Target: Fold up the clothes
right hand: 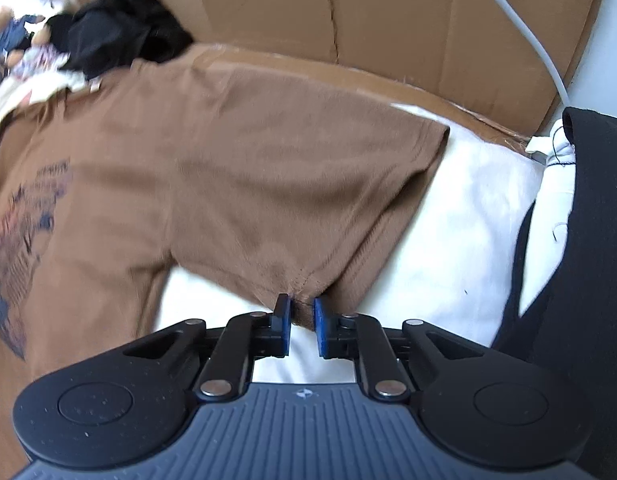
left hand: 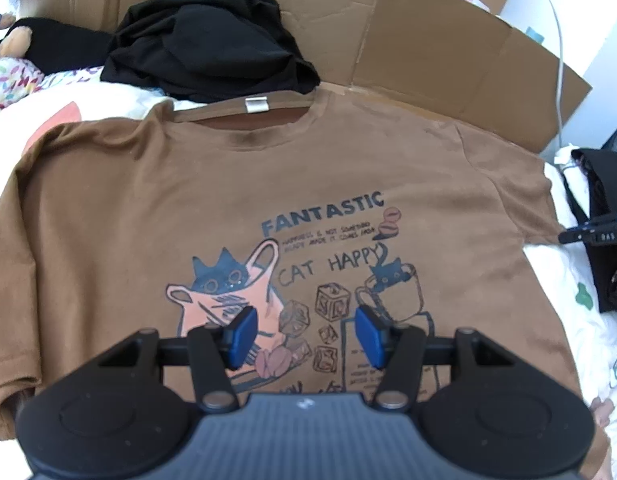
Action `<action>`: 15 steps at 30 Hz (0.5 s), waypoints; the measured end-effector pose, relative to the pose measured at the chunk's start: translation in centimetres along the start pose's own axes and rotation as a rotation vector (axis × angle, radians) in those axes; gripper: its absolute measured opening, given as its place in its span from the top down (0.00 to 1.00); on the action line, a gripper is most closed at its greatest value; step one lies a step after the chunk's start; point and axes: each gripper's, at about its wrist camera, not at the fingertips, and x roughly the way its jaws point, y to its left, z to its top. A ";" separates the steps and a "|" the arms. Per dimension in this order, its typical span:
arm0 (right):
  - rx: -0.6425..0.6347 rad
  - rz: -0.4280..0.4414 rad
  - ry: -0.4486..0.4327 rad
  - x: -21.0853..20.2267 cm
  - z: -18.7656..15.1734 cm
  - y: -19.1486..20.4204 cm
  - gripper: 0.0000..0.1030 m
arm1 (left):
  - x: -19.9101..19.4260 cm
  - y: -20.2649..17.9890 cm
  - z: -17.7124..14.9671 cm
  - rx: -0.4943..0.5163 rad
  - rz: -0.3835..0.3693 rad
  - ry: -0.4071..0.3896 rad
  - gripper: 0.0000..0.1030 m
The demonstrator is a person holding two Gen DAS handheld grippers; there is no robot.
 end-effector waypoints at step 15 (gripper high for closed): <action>0.140 0.037 -0.055 -1.4 0.5 -2.2 0.90 | 0.7 -0.7 0.5 0.019 -0.003 0.010 0.44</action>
